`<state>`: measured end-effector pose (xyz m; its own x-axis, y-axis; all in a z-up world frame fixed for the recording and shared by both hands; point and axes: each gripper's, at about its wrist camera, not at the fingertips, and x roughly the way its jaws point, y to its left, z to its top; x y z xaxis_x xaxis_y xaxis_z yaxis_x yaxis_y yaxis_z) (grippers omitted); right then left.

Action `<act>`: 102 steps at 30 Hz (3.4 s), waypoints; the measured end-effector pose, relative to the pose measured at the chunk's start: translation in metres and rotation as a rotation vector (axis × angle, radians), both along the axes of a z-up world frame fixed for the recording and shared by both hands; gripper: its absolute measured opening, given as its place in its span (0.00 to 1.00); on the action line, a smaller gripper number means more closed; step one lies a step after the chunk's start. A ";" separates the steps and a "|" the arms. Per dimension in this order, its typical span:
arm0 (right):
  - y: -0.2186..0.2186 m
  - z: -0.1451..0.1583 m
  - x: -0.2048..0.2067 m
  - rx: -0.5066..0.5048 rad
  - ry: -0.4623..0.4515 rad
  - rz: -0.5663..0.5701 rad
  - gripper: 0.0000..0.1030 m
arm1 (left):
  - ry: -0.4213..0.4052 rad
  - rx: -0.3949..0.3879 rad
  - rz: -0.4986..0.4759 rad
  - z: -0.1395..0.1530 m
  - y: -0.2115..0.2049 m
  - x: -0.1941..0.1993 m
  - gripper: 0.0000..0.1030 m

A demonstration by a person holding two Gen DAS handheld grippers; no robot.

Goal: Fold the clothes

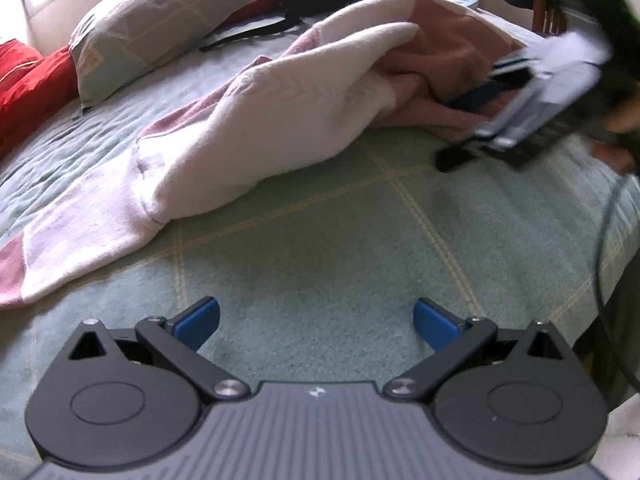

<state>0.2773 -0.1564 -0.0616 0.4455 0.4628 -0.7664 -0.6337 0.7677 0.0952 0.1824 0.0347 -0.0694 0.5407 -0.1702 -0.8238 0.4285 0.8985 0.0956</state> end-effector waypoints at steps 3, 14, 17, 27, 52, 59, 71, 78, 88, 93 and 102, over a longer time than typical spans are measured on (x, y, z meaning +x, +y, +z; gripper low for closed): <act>-0.025 0.005 -0.018 0.054 0.033 -0.044 0.91 | 0.000 0.002 -0.004 0.000 -0.002 -0.001 0.99; -0.069 -0.019 -0.008 0.201 0.043 -0.186 1.00 | 0.007 0.021 -0.016 0.000 -0.015 0.000 0.99; -0.062 -0.021 0.010 0.253 0.044 -0.196 1.00 | 0.010 0.024 -0.011 0.000 -0.017 0.002 0.99; -0.025 0.025 -0.032 0.401 -0.085 0.040 1.00 | -0.006 0.041 0.011 0.004 -0.012 0.000 0.99; -0.015 -0.015 0.000 0.391 -0.048 -0.136 1.00 | -0.010 0.038 0.017 0.007 0.000 -0.004 0.99; -0.002 0.023 -0.028 0.532 -0.087 0.047 1.00 | -0.022 0.054 0.039 0.013 0.008 -0.007 0.99; 0.003 0.054 -0.073 0.511 -0.058 0.202 1.00 | -0.041 0.051 0.076 0.021 0.023 -0.018 0.99; -0.027 0.028 -0.089 0.331 -0.021 0.034 1.00 | -0.044 0.022 0.030 0.020 0.009 -0.019 0.99; -0.067 -0.009 -0.110 -0.002 -0.094 -0.293 1.00 | -0.099 -0.011 -0.138 0.002 -0.055 -0.009 0.99; -0.076 -0.020 -0.124 0.034 -0.120 -0.344 1.00 | -0.193 0.036 -0.220 -0.012 -0.084 -0.006 0.99; -0.086 -0.021 -0.131 0.084 -0.144 -0.321 1.00 | -0.555 0.370 -0.380 -0.019 -0.127 -0.024 0.99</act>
